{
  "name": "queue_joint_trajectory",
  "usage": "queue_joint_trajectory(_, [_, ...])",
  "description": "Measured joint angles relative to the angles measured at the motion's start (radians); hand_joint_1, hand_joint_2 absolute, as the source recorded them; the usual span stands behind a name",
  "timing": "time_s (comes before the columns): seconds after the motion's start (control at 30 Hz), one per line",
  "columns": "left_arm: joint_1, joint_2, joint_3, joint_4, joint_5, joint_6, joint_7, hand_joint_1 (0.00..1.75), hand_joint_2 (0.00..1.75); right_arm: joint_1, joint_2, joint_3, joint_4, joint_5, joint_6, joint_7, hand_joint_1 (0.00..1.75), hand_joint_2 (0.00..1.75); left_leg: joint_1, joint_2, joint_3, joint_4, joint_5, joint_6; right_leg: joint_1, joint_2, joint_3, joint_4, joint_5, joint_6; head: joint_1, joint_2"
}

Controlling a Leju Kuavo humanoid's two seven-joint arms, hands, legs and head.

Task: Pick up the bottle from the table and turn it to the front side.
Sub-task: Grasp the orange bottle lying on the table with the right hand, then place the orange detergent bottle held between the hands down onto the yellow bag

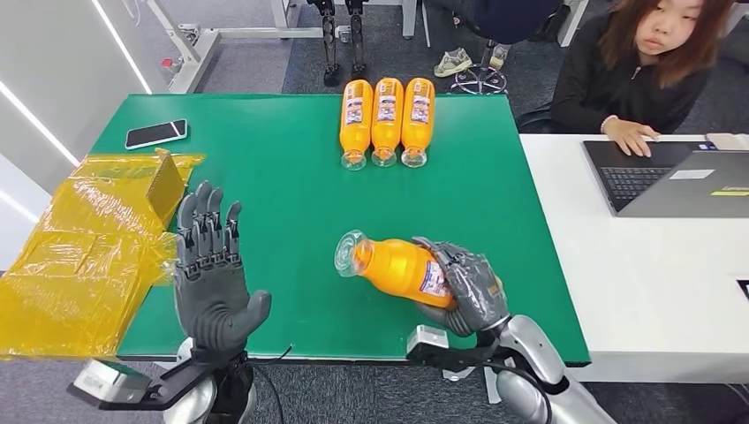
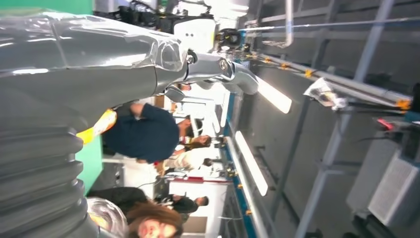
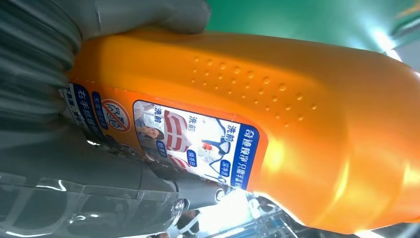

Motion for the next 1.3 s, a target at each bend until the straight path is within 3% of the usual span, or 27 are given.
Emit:
queue_joint_trajectory(0.27, [-0.025, -0.013, 0.0, 0.105, 0.018, -0.016, 0.0, 0.0, 1.75, 0.083, 0.071, -0.004, -0.107, 0.062, -0.031, -0.02, 1.75, 1.75, 0.0, 0.001, 0.0, 0.0, 0.0, 0.0, 0.0, 0.001, -0.001, 0.0, 0.0, -0.001, 0.0, 0.0])
queue_joint_trajectory(0.6, [-0.026, -0.04, -0.008, 0.123, 0.025, -0.087, -0.001, 0.0, 1.75, 0.072, 0.179, -0.01, -0.134, 0.101, 0.002, -0.055, 1.75, 1.75, 0.0, 0.001, 0.0, -0.001, 0.0, 0.0, 0.0, 0.001, -0.001, 0.0, 0.0, -0.001, 0.0, 0.0])
queue_joint_trajectory(0.93, [-0.011, -0.042, -0.059, 0.071, 0.037, -0.109, -0.001, 0.0, 1.75, 0.033, 0.216, 0.009, -0.053, 0.03, 0.03, -0.119, 1.75, 1.75, 0.0, 0.0, -0.001, -0.001, 0.0, 0.0, 0.0, 0.0, -0.001, 0.0, 0.0, -0.001, 0.0, 0.0])
queue_joint_trajectory(1.3, [-0.003, -0.041, -0.075, 0.036, 0.043, -0.108, 0.003, 0.0, 1.75, -0.024, 0.285, 0.104, 0.081, -0.052, 0.096, -0.156, 1.75, 1.75, 0.0, 0.0, -0.001, -0.001, 0.0, 0.0, 0.0, 0.0, -0.001, 0.001, 0.0, -0.001, 0.0, 0.0])
